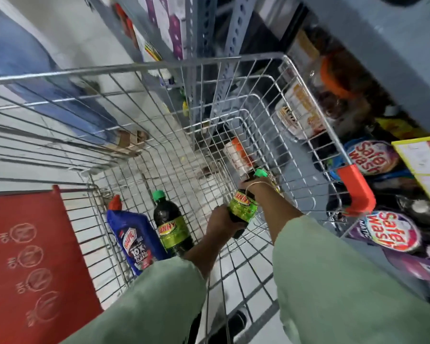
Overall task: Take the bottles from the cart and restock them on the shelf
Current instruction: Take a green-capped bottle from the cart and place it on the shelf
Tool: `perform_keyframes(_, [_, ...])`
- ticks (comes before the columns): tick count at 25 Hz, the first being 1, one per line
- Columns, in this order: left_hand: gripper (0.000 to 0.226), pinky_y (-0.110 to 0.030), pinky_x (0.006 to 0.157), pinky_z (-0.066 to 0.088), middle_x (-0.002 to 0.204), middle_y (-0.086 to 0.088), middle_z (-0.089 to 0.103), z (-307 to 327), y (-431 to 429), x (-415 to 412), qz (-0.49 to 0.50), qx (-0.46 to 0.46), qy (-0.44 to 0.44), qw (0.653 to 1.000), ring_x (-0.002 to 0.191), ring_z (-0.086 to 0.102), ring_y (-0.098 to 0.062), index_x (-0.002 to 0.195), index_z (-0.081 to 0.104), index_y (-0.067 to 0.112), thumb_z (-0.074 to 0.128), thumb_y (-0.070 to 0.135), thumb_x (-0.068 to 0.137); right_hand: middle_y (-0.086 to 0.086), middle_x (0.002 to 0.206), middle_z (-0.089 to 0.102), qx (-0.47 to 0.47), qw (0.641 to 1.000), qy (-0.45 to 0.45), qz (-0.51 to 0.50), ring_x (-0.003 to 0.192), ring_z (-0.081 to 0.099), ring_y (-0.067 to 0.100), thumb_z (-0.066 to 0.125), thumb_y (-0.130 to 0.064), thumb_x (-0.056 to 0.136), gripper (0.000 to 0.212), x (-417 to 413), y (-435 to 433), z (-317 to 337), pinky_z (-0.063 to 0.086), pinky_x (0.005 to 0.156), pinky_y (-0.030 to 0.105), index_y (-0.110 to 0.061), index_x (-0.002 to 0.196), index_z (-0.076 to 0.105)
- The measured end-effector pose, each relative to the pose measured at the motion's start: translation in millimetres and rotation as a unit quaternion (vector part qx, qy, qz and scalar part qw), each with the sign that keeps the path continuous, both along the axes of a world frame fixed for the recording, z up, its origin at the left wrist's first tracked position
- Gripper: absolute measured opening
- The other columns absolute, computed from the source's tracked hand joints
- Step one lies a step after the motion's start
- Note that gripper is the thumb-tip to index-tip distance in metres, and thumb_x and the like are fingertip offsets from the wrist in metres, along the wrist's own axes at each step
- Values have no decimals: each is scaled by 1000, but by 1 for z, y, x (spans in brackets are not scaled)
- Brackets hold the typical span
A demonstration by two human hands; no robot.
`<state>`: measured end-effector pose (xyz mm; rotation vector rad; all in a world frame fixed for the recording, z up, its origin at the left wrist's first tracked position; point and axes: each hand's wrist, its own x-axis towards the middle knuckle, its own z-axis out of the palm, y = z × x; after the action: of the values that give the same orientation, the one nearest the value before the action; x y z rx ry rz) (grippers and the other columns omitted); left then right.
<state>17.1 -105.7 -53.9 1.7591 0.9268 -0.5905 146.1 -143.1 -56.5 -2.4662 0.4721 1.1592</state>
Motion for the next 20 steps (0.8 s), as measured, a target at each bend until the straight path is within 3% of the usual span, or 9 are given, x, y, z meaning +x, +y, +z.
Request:
perform_keyframes(3, [45, -25, 62, 35, 102, -17, 68, 4, -3, -3, 43, 2, 5, 999, 81, 58, -25, 100, 60, 1, 79, 21, 64, 6, 108, 64, 21, 1000, -9, -9, 103, 64, 26, 79, -23, 69, 49, 1, 3, 0, 52, 92, 35, -3, 110, 61])
perform_keyframes(5, [48, -31, 64, 40, 100, -16, 68, 15, -2, -6, 82, 17, -11, 996, 82, 60, -27, 99, 59, 3, 80, 24, 61, 6, 109, 67, 65, 997, -32, -18, 99, 65, 28, 83, -19, 62, 52, -5, 9, 17, 53, 91, 38, -5, 106, 62])
perform_keyframes(7, [50, -34, 67, 45, 98, -15, 68, 38, 2, -4, 96, 39, -44, 994, 85, 62, -29, 99, 59, 4, 81, 25, 58, 11, 112, 68, 90, 994, -61, -6, 100, 65, 29, 85, -22, 57, 58, -6, 16, 44, 53, 92, 42, -5, 107, 62])
perform_keyframes(11, [39, -26, 55, 40, 80, -7, 62, 109, 9, 11, 154, 47, -157, 974, 61, 52, -17, 94, 61, 2, 79, 12, 60, 16, 119, 64, 105, 980, -158, 53, 109, 61, 32, 83, -35, 58, 66, 4, 25, 132, 51, 90, 39, -4, 112, 59])
perform_keyframes(16, [22, -34, 53, 49, 69, -17, 68, 207, 1, 34, 224, 25, -298, 927, 59, 63, -29, 79, 66, 7, 76, 17, 62, 17, 113, 67, 202, 918, -320, 122, 106, 63, 33, 83, -28, 61, 60, 3, 19, 273, 49, 86, 38, -8, 111, 58])
perform_keyframes(18, [15, -28, 48, 43, 60, -11, 65, 248, -4, 46, 237, 49, -337, 910, 53, 60, -22, 70, 65, 9, 76, 18, 63, 18, 116, 65, 220, 889, -377, 137, 108, 60, 35, 82, -28, 62, 62, -1, 8, 325, 48, 87, 39, -9, 114, 53])
perform_keyframes(20, [20, -33, 50, 46, 62, -7, 64, 279, -11, 58, 223, 85, -367, 899, 60, 63, -24, 69, 63, 13, 74, 27, 62, 18, 114, 64, 229, 870, -417, 132, 105, 60, 36, 82, -30, 61, 64, -2, -8, 364, 49, 85, 42, -12, 114, 50])
